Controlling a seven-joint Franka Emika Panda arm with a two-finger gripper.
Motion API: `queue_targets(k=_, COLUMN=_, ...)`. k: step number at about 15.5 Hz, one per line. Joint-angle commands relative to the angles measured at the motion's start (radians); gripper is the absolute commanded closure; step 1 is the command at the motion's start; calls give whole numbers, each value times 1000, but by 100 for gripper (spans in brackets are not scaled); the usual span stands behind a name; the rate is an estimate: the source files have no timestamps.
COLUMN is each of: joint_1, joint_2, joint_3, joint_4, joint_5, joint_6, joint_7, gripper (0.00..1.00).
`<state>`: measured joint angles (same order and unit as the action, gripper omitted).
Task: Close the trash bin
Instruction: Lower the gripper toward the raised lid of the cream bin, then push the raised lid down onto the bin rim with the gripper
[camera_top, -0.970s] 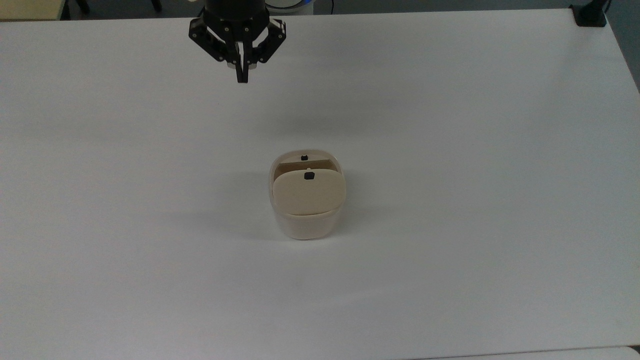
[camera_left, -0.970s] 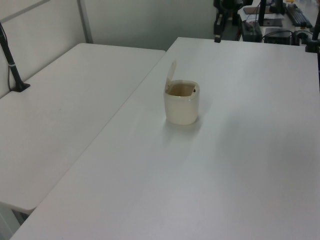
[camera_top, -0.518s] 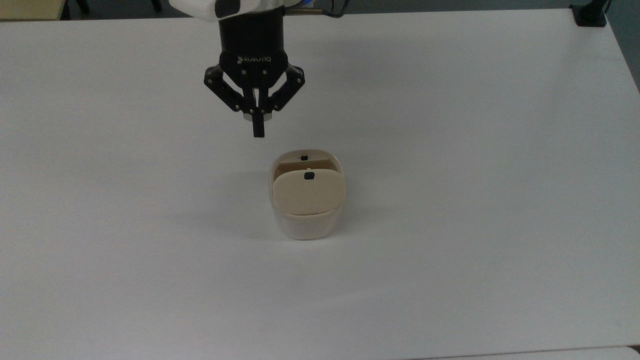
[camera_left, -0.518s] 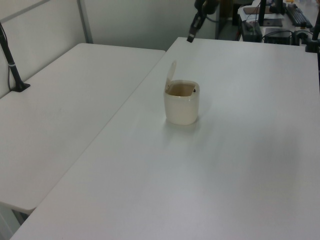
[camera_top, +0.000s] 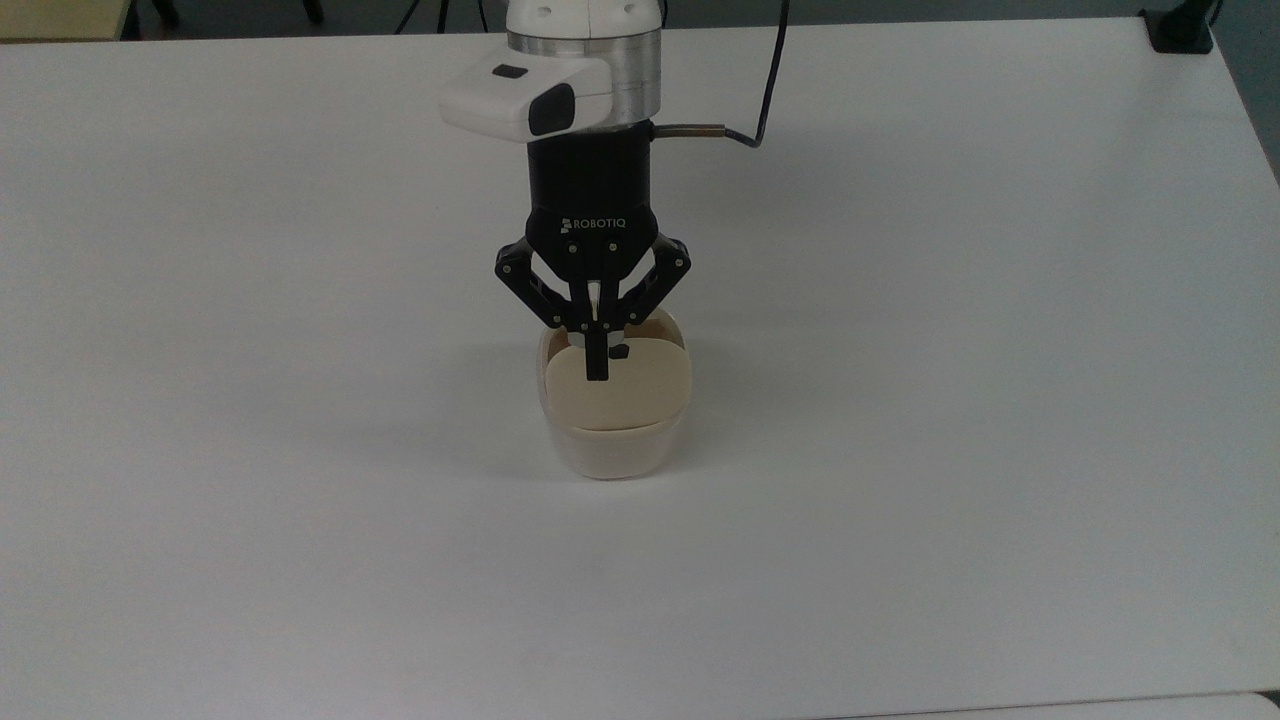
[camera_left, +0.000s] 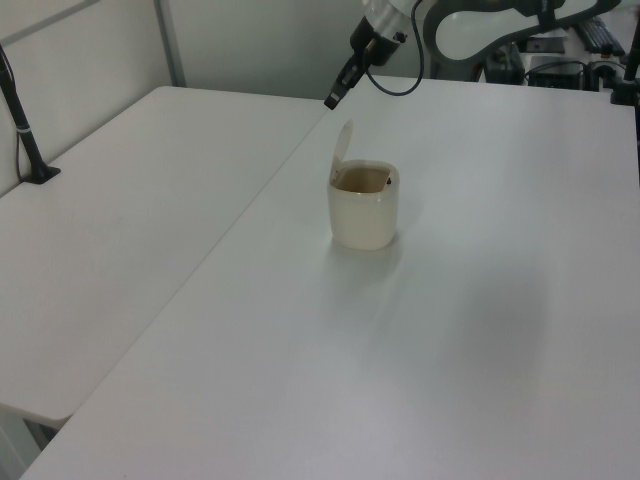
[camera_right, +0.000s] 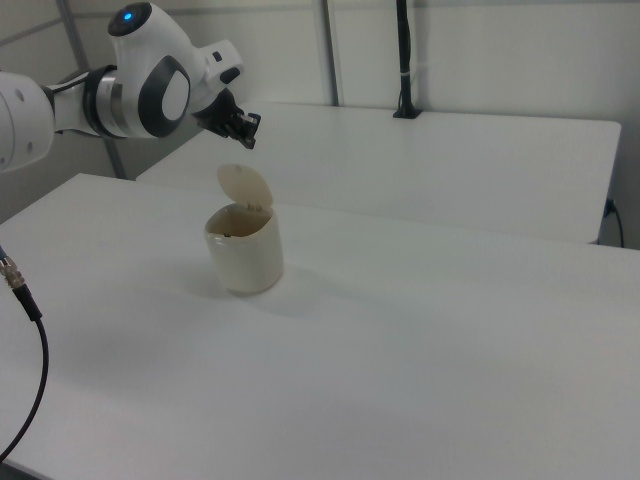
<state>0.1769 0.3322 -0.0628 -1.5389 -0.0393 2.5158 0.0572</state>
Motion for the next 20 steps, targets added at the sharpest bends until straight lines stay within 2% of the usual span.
queue_targets(k=1, joint_1=33, joint_2=13, joint_3=-6, joint_4=-10, joint_5=-4, joint_6=49, joint_7=12, gripper=100)
queue_targets(k=2, joint_1=35, joint_2=13, joint_3=-6, joint_4=-13, joint_5=-4, joint_6=40, joint_7=10, gripper=100)
queue_targets(k=5, joint_1=36, joint_2=10, joint_3=-6, joint_4=-12, joint_5=-13, joint_6=-131, joint_7=-3, gripper=100)
queue_targets(k=9, joint_1=35, joint_2=10, joint_3=-8, joint_4=-21, joint_5=-37, joint_6=-277, joint_7=-10, gripper=100)
queue_targets(k=13, joint_1=32, joint_2=11, joint_3=-8, joint_4=-23, joint_5=-53, joint_6=-458, joint_7=-75, gripper=100)
queue_targets(k=20, joint_1=30, joint_2=37, joint_3=-8, joint_4=-29, joint_5=-51, joint_6=-471, joint_7=-79, gripper=100)
